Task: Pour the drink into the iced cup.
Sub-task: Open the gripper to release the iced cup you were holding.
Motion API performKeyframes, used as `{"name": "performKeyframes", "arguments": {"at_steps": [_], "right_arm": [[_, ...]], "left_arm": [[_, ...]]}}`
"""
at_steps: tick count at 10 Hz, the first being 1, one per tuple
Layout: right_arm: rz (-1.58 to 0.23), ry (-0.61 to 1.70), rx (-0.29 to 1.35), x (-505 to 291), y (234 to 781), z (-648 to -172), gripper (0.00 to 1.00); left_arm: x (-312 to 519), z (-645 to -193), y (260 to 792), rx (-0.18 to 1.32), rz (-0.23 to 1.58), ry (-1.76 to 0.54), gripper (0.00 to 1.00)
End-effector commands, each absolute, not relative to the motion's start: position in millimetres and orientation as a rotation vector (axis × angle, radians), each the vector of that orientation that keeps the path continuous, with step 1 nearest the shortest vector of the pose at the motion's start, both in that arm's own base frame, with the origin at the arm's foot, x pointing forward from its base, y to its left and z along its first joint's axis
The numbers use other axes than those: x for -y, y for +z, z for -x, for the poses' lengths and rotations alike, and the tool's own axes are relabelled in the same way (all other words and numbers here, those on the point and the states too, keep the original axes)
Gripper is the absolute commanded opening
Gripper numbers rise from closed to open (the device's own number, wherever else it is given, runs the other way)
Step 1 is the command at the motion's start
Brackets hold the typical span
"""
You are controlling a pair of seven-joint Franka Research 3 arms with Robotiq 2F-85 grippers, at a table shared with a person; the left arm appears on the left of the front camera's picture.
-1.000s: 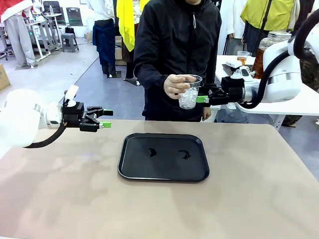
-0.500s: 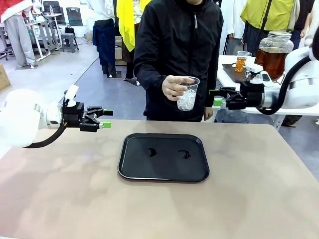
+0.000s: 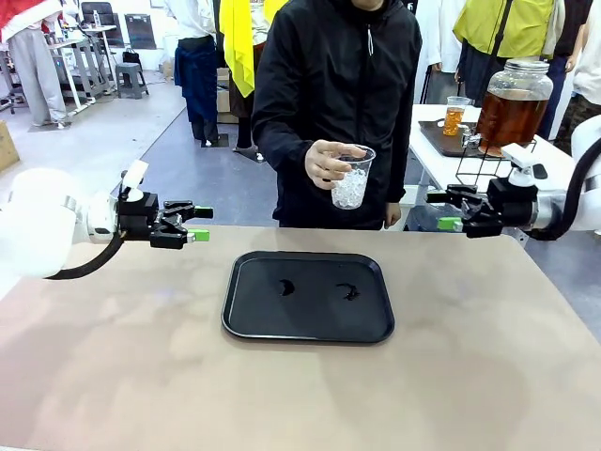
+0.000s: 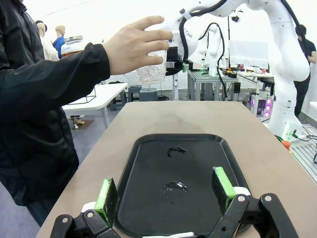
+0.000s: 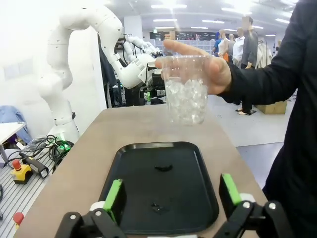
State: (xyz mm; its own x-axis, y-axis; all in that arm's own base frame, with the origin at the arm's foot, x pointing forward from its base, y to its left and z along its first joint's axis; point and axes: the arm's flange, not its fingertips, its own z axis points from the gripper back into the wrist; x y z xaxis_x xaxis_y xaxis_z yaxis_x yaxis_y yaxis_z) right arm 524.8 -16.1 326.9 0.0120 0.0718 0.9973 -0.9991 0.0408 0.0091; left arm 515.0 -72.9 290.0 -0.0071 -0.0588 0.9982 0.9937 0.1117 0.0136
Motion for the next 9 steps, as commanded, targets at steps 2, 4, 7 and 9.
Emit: {"name": "performKeyframes", "arguments": {"at_steps": [2, 4, 7, 9], "right_arm": [[-1.143, 1.189, 1.211, 28.3, 314.2, -525.5, 1.0], [-1.144, 1.187, 1.17, 22.9, 318.4, -523.3, 1.0], [-1.144, 1.187, 1.17, 22.9, 318.4, -523.3, 1.0], [-1.144, 1.187, 1.17, 22.9, 318.4, -523.3, 1.0]], "left_arm": [[73.7, -515.0, 291.6, 1.224, 1.072, -1.163, 1.0], [73.7, -515.0, 291.6, 1.224, 1.072, -1.163, 1.0], [73.7, -515.0, 291.6, 1.224, 1.072, -1.163, 1.0], [73.7, -515.0, 291.6, 1.224, 1.072, -1.163, 1.0]]}}
